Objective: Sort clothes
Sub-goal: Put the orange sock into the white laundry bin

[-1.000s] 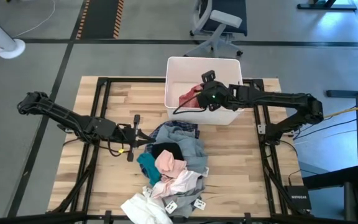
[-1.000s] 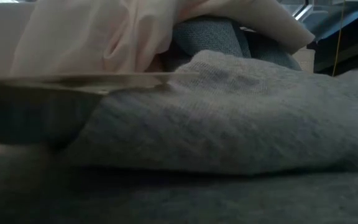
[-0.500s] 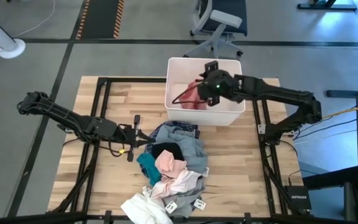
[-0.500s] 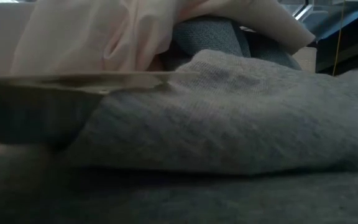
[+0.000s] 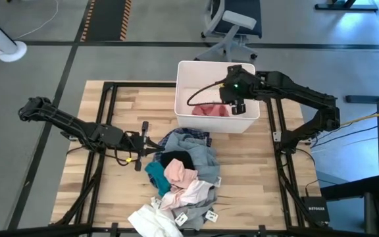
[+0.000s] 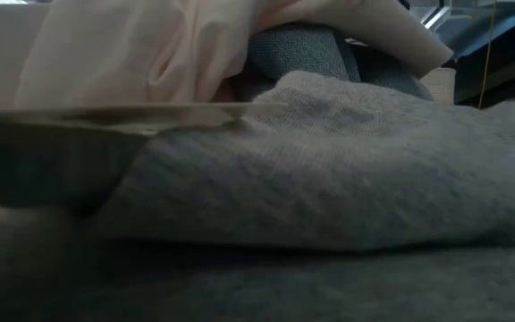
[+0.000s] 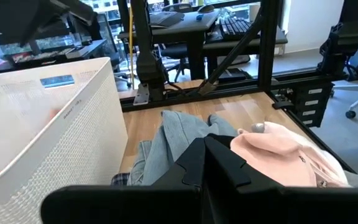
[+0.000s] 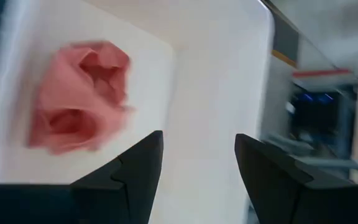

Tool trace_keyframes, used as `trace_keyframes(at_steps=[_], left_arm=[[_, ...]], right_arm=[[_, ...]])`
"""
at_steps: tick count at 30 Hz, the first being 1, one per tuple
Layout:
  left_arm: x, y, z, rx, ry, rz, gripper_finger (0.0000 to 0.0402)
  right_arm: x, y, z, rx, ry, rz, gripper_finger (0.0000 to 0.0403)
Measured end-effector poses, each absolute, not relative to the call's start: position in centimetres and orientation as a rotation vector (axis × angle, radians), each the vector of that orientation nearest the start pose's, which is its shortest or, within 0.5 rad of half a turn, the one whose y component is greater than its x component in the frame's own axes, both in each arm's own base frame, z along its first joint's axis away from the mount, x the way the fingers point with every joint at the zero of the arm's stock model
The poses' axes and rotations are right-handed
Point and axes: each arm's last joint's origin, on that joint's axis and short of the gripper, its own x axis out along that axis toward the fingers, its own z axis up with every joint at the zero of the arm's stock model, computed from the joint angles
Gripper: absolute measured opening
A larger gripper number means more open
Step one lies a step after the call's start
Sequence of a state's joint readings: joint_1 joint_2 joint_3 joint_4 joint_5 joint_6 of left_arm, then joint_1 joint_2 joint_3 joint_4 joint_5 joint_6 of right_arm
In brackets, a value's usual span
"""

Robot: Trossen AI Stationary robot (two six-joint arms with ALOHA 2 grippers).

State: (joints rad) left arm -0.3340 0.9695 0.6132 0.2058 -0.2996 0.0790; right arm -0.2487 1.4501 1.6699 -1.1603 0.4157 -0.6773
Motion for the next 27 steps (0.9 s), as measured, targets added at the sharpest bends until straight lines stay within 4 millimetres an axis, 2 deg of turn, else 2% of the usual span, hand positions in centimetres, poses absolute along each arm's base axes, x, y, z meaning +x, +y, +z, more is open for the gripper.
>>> trace_keyframes(at_steps=[2,6,10,19,27], left_arm=[[20.6,-6.3,27.8,0.125,0.141,-0.04,0.0],[20.6,-6.2,27.7,0.127,0.147,-0.04,0.0],[20.6,-6.2,27.7,0.129,0.151,-0.04,0.0],[20.6,-6.2,27.7,0.138,0.152,-0.04,0.0],[20.6,-6.2,27.7,0.153,0.152,-0.041,0.0]], right_arm=[[25.8,-7.8,40.1,-0.68,1.127,-0.266,0.022],[26.1,-7.4,40.0,-0.6,1.069,-0.151,0.022],[26.6,-6.0,40.1,-0.538,0.984,-0.011,0.022],[29.2,0.6,41.5,-0.664,0.672,0.197,0.022],[31.8,5.1,39.8,-0.733,0.612,0.324,0.022]])
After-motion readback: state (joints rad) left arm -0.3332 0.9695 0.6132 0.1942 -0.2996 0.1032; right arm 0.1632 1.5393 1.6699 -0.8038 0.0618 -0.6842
